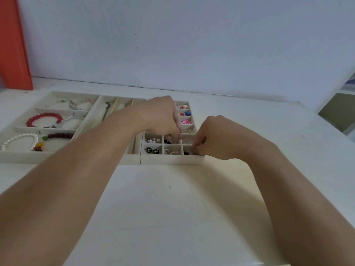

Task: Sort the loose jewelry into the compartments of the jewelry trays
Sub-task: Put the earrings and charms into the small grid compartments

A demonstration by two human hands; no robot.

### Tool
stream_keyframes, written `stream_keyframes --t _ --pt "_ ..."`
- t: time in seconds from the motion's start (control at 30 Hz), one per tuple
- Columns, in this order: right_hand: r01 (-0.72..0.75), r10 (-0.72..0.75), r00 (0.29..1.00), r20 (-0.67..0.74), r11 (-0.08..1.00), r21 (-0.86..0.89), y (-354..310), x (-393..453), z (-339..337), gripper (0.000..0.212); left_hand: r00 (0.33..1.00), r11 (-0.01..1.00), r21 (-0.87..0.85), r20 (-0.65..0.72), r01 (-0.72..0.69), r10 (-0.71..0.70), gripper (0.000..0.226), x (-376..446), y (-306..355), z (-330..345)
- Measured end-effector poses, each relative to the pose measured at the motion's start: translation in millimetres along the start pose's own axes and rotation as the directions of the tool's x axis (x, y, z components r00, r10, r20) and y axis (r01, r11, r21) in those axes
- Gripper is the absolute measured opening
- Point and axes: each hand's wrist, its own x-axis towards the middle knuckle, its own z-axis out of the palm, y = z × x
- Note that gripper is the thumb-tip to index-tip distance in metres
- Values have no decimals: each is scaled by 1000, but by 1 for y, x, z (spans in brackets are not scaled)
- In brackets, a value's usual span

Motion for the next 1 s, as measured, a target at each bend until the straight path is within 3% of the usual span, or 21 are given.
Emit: stream_keyframes --t 0.27,0.5,0.6,0.67,0.73,0.9,1.0 --pt "-15 14 998 -55 1000 -14 5 -4 -11 13 1000 1000 -6 25 -15 15 7 3 -2 1" --pt "-24 34 999 41 970 -240 -13 0 -8 15 1000 1000 5 23 -17 17 8 1 -1 1" --pt "-17 38 998 57 945 -327 -18 5 -7 6 999 1000 8 34 -22 21 15 1 -1 0" --pt "-24 41 998 41 931 -363 -21 8 -4 30 999 1000 6 48 -24 24 15 1 0 0" --pt "-31 44 999 25 923 -383 -24 9 -3 35 998 1000 13 59 -25 24 12 1 0 1" --pt "-38 48 999 14 913 -406 -25 10 0 29 998 999 17 64 -30 29 4 2 -1 1" --pt "14 3 999 41 917 -399 -26 10 0 7 998 999 37 56 -38 36 3 2 -1 0"
